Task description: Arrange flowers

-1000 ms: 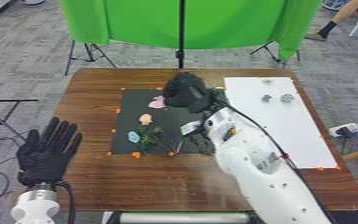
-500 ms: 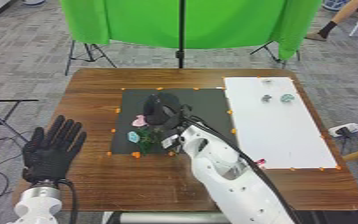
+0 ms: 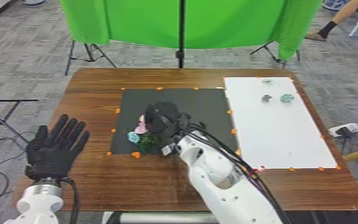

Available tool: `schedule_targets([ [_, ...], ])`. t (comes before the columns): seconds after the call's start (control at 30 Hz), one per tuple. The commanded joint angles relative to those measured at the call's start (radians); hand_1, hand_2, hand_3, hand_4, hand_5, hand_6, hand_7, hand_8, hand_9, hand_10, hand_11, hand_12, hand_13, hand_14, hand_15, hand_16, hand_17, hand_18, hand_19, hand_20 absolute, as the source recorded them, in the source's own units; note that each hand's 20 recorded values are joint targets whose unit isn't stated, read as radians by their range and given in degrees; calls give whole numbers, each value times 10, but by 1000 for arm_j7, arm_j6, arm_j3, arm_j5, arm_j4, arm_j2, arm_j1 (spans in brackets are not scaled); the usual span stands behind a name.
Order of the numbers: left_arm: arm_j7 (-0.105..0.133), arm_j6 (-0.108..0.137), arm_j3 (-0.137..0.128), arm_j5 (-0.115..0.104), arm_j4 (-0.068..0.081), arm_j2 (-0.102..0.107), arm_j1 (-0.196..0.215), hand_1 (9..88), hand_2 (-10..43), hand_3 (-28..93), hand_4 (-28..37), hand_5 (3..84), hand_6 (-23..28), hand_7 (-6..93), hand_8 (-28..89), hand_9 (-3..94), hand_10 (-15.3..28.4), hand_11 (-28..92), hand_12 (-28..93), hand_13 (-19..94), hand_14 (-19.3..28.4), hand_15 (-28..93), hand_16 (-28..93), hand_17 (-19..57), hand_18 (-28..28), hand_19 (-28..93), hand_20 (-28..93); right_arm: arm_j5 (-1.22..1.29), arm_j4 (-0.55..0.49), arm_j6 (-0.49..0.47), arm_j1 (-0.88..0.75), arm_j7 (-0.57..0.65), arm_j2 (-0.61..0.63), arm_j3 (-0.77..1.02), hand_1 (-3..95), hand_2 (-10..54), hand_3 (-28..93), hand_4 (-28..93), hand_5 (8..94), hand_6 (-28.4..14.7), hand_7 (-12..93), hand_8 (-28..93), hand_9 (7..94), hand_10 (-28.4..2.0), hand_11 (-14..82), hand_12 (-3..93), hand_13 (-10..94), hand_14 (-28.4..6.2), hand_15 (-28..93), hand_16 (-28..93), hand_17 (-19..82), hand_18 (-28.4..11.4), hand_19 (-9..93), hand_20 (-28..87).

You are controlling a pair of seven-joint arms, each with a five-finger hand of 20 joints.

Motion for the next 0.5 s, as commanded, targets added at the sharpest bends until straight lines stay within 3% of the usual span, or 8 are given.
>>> schedule_targets([
  [0.03,-6,-9,5,0,7,1,15,279,116,777,-283,459,94,89,-94,412,154,182,84,311,162,316,-69,-74,141,363,119,34,0,-3,-5,39,1,1,592,-95,700,-283,806,-1,322,0,802,-94,52,288,669,-60,488,382,312,-194,819,364],
  [0.5,-4,-4,6,-6,18,-10,11,279,116,777,-283,459,92,85,-96,412,155,180,84,311,162,314,-68,-75,141,363,119,29,8,-23,-28,61,-3,22,588,-95,707,-283,790,-2,325,-22,743,-97,92,237,645,-58,503,374,304,-189,814,364],
])
